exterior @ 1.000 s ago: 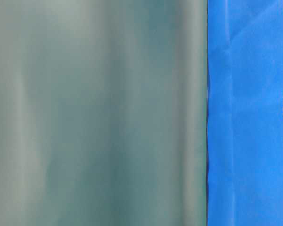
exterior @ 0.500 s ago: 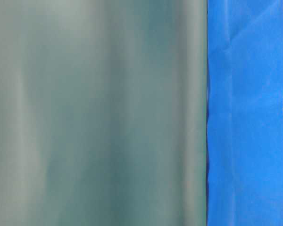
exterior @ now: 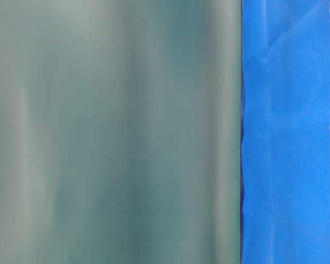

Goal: Fold the yellow towel.
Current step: 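Release the folded edge and regrasp the strip's left and right ends, then lift the strip and rotate it vertical, right gripper up, left down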

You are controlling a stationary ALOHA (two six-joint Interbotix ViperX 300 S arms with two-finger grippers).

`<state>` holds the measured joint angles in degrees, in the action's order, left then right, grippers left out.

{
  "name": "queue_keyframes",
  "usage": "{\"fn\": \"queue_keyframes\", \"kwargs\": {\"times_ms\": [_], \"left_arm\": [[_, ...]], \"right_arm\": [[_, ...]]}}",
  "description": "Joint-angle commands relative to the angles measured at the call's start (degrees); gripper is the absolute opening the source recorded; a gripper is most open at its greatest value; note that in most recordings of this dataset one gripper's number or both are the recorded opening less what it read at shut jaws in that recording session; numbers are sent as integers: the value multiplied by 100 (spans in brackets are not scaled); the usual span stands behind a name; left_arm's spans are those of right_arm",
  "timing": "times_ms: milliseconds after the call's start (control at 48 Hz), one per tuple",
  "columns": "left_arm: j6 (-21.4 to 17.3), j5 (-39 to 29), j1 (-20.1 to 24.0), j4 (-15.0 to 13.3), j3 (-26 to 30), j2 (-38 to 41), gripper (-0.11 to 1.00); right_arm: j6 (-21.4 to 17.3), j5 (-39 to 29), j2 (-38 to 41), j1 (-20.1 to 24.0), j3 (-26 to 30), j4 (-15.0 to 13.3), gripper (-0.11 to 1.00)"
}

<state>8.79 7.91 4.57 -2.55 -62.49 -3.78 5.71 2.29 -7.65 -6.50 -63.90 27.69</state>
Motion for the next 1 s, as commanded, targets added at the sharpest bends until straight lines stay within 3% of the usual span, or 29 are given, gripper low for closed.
{"fn": "queue_keyframes", "kwargs": {"times_ms": [0,146,250,500,750,979], "left_arm": [[0,-132,0,0,97,-18,36],[0,-369,-9,-9,132,26,6],[-9,-439,-9,0,167,35,2],[9,-686,-18,-9,334,-62,2],[-35,-1371,-334,0,703,-932,2],[-44,-1608,-448,0,703,-1793,2]], "right_arm": [[0,-35,-18,53,79,9,55],[35,-35,-18,97,79,0,23],[26,-9,-18,88,79,9,2],[-44,-53,-281,88,149,26,2],[-88,-193,-1195,88,167,53,2],[-53,-439,-2074,88,185,9,2]]}}
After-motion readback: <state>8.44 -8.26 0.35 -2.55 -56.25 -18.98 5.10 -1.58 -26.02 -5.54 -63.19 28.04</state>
